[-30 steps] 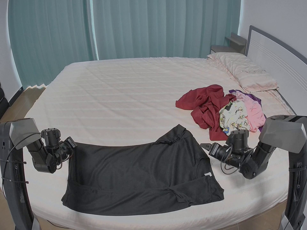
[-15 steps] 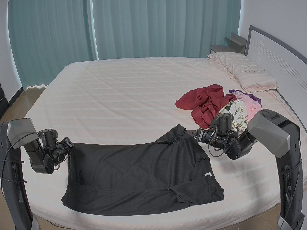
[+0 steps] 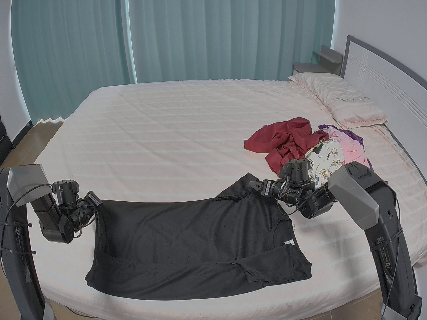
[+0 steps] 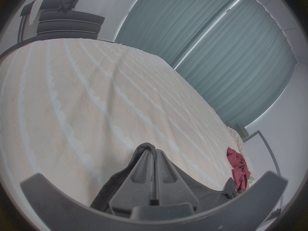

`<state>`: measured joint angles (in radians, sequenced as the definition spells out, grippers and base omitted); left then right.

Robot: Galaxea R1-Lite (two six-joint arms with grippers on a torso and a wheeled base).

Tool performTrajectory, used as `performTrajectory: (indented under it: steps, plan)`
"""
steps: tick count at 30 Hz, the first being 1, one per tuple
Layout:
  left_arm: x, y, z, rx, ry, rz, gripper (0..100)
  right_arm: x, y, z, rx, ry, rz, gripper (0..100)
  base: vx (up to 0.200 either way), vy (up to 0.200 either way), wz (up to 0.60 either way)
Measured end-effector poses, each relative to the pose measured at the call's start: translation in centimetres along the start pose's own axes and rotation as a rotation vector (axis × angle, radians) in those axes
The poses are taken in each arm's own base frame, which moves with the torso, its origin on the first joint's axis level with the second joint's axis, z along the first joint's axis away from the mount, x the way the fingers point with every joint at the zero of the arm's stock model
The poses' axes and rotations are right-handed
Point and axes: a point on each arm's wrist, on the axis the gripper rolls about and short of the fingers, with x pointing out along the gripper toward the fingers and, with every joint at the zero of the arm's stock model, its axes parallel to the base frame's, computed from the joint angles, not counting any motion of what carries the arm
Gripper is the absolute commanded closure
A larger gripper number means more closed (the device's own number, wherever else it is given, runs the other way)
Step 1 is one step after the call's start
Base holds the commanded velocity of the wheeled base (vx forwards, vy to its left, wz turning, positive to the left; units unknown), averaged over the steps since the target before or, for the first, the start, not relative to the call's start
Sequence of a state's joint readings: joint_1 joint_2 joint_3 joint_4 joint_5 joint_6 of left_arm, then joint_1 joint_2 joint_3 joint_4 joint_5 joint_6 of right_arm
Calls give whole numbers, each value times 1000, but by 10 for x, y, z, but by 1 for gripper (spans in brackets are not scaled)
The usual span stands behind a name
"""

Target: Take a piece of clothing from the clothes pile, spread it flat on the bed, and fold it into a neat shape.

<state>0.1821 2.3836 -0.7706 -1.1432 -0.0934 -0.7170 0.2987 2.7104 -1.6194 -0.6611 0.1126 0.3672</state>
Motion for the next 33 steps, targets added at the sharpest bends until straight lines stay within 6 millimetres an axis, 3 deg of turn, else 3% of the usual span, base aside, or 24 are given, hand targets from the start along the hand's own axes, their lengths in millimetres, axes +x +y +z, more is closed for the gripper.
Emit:
performTrajectory:
  steps: [6, 7, 13, 21, 33]
  plan:
    - [-3, -1, 0, -24, 8, -8, 100, 15, -4, -8, 6, -1, -9, 0, 0, 0, 0]
    - [-3, -1, 0, -25, 8, -9, 100, 17, -5, -10, 7, 0, -11, 100, 0, 0, 0]
    - [-4, -1, 2, -26, 4, -11, 100, 21, -10, -15, 45, -7, -32, 100, 0, 0, 0]
    - [-4, -1, 3, -27, 1, -11, 100, 20, -10, -8, 69, -56, -60, 100, 0, 0, 0]
    - [-5, -1, 11, -34, -23, -15, 100, 5, -5, 4, 74, -81, -76, 100, 0, 0, 0]
